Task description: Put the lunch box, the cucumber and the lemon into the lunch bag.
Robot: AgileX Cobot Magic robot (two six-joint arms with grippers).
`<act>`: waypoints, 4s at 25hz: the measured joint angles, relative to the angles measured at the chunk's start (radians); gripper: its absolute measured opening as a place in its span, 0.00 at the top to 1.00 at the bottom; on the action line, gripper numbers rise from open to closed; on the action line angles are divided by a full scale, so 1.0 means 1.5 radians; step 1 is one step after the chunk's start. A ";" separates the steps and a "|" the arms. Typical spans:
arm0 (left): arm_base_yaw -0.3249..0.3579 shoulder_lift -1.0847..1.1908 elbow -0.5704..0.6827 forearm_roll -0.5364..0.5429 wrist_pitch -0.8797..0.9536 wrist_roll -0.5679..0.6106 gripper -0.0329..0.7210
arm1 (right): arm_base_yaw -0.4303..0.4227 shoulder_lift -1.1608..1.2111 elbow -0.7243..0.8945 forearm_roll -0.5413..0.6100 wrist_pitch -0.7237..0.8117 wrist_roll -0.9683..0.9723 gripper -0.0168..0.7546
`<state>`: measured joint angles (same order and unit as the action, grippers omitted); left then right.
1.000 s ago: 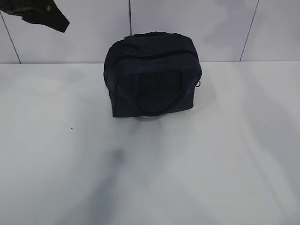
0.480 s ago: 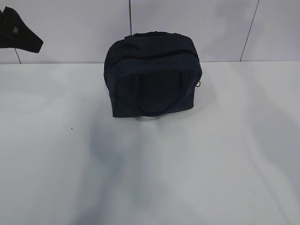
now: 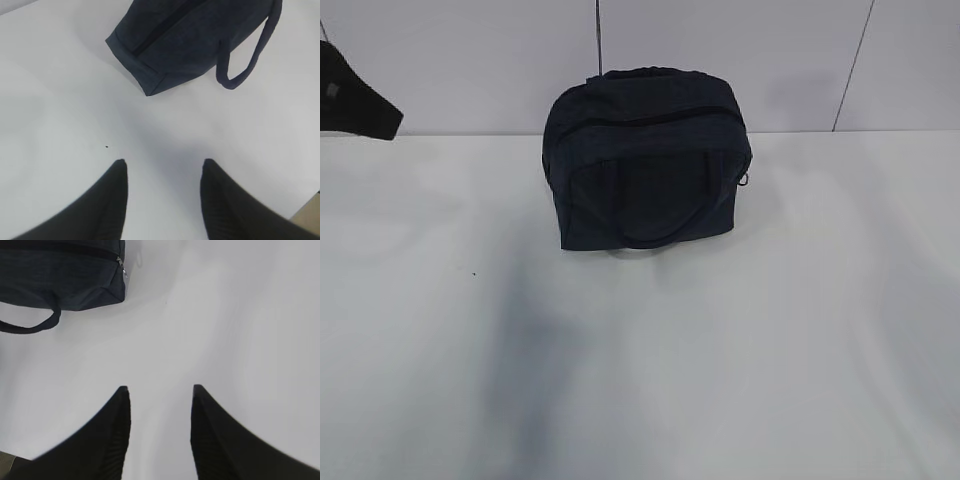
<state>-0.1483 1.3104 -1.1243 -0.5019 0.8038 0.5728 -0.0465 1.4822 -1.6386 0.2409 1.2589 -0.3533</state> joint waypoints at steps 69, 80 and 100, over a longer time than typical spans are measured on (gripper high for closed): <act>0.000 -0.820 0.382 0.321 0.246 -0.382 0.50 | 0.060 -0.946 0.716 0.009 -0.058 0.068 0.49; 0.000 -0.866 0.399 0.320 0.208 -0.395 0.50 | 0.060 -0.999 0.760 0.007 -0.059 0.072 0.49; 0.000 -0.866 0.401 0.320 0.203 -0.396 0.55 | 0.060 -0.999 0.761 -0.038 -0.064 0.083 0.49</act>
<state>-0.1483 0.0112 -0.5235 -0.0219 1.1079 -0.0215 0.0442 -0.0169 -0.4974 0.1832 1.1627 -0.2291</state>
